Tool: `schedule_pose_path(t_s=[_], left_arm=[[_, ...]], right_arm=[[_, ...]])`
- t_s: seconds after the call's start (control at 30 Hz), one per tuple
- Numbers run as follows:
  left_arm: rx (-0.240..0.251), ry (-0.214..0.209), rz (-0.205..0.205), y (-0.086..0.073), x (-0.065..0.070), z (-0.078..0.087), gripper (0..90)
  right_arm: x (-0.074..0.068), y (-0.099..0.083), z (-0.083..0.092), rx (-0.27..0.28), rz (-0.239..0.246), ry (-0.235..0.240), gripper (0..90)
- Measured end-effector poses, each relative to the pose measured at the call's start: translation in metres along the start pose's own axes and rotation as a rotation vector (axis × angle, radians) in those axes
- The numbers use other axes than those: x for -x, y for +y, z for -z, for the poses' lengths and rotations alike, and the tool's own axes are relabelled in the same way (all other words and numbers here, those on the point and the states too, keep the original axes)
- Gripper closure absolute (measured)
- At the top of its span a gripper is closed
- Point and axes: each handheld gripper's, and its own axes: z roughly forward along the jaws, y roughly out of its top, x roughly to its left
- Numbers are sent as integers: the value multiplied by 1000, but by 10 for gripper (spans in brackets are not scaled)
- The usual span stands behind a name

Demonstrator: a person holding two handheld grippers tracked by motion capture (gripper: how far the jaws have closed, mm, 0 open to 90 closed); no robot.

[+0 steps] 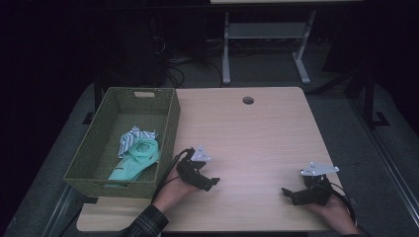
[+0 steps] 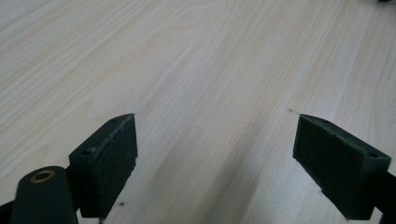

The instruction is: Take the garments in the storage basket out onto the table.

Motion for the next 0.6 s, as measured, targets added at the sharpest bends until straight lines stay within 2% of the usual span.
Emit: schedule_pose_path(t_s=[0.6], left_arm=[[7,-10,-15,6,0,7,134]], right_arm=[[0,0,0,-1,1,0,0]])
